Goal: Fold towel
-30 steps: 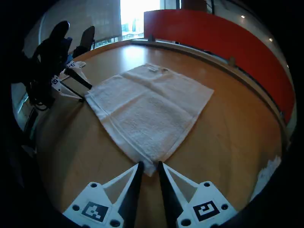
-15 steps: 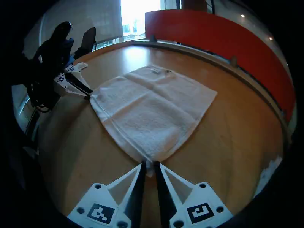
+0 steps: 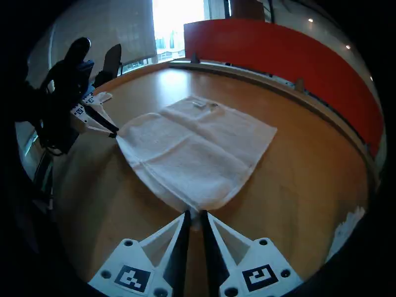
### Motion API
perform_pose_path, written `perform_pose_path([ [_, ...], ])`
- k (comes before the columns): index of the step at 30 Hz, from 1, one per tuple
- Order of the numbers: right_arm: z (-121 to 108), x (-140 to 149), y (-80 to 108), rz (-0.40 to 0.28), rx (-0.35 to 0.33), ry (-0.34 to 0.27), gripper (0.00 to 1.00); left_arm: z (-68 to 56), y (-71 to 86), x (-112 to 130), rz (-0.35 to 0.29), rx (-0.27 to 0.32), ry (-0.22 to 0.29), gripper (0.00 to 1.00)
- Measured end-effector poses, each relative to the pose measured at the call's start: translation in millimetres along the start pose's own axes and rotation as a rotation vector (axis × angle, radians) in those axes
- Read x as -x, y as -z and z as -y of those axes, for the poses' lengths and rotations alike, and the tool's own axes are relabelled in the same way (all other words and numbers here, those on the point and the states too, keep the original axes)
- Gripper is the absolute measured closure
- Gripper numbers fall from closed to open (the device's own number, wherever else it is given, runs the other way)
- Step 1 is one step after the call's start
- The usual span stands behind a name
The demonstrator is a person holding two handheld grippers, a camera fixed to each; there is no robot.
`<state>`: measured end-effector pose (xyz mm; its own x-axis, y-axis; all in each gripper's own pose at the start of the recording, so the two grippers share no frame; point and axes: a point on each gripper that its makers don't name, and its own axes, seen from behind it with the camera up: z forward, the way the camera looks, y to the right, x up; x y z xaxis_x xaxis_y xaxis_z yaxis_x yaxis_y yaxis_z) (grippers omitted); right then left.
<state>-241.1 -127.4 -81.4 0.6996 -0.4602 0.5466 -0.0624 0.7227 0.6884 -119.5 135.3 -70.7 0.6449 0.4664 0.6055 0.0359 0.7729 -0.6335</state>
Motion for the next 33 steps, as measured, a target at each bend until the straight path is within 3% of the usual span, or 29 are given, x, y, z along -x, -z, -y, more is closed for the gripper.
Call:
perform_pose_path([
  [15,-1,-49,28.4,-0.079,0.026,0.025,0.83,5.0,32.9,-33,-0.064,-0.016,0.051,0.9],
  [33,1,-84,60.3,-0.125,0.044,0.045,0.83,3.3,75.4,-61,-0.113,-0.035,0.084,0.91],
])
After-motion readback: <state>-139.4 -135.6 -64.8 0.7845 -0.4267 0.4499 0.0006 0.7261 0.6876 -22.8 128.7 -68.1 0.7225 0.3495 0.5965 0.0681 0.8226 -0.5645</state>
